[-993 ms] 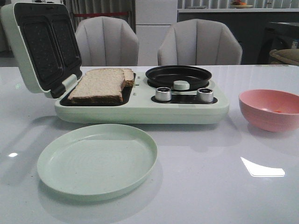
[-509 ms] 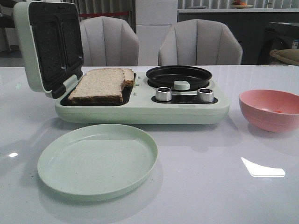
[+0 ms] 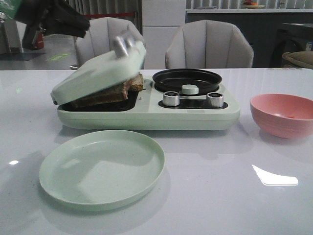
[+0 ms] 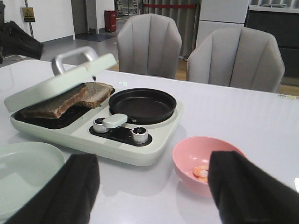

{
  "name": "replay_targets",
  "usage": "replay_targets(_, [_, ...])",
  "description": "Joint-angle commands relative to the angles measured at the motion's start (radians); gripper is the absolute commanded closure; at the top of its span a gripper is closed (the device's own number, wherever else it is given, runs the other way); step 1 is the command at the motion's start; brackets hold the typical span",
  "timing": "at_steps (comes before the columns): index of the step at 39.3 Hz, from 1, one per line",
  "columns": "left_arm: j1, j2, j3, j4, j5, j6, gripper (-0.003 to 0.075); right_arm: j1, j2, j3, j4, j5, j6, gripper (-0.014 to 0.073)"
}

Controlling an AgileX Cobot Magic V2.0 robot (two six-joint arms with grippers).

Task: Make breakfast with bread and shrimp
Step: 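Grasp the lid handle with the left gripper and swing the lid down, then release the lid handle and raise the left gripper away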

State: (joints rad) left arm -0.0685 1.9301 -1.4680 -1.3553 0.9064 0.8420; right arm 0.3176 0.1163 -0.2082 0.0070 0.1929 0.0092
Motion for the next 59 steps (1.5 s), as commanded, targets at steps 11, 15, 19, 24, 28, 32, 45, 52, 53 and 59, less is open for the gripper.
replay_targets(11, [-0.187,-0.052,-0.031,0.342,-0.180,-0.163,0.0605,-0.007,0.011,-0.027,-0.007,-0.081,-0.003,0.0015])
replay_targets(15, [-0.187,-0.052,-0.031,0.368,-0.176,-0.187,0.0605,-0.007,0.011,-0.027,-0.007,-0.081,-0.003,0.0015])
replay_targets(19, [-0.187,-0.052,-0.031,0.370,-0.164,-0.187,0.0605,-0.007,0.011,-0.027,-0.007,-0.081,-0.003,0.0015])
replay_targets(24, [-0.187,-0.052,-0.031,0.372,-0.155,-0.187,0.0605,-0.007,0.011,-0.027,-0.007,-0.081,-0.003,0.0015])
replay_targets(28, [-0.187,-0.054,-0.033,0.391,-0.136,-0.187,0.0605,-0.007,0.011,-0.027,-0.007,-0.081,-0.003,0.0015])
replay_targets(32, [-0.187,-0.058,-0.066,0.456,-0.074,-0.187,0.0604,-0.007,0.011,-0.027,-0.007,-0.081,-0.003,0.0015])
replay_targets(45, [-0.187,-0.189,-0.166,0.972,-0.016,-0.473,0.0603,-0.007,0.011,-0.027,-0.007,-0.081,-0.003,0.0015])
replay_targets(52, [-0.187,-0.300,-0.166,1.383,-0.019,-0.710,0.0603,-0.007,0.011,-0.027,-0.007,-0.081,-0.003,0.0015])
replay_targets(53, [-0.187,-0.312,-0.166,1.425,-0.017,-0.733,0.0603,-0.007,0.011,-0.027,-0.007,-0.081,-0.003,0.0015])
replay_targets(59, [-0.187,-0.413,-0.135,1.554,-0.035,-0.812,0.0603,-0.007,0.011,-0.027,-0.007,-0.081,-0.003,0.0015])
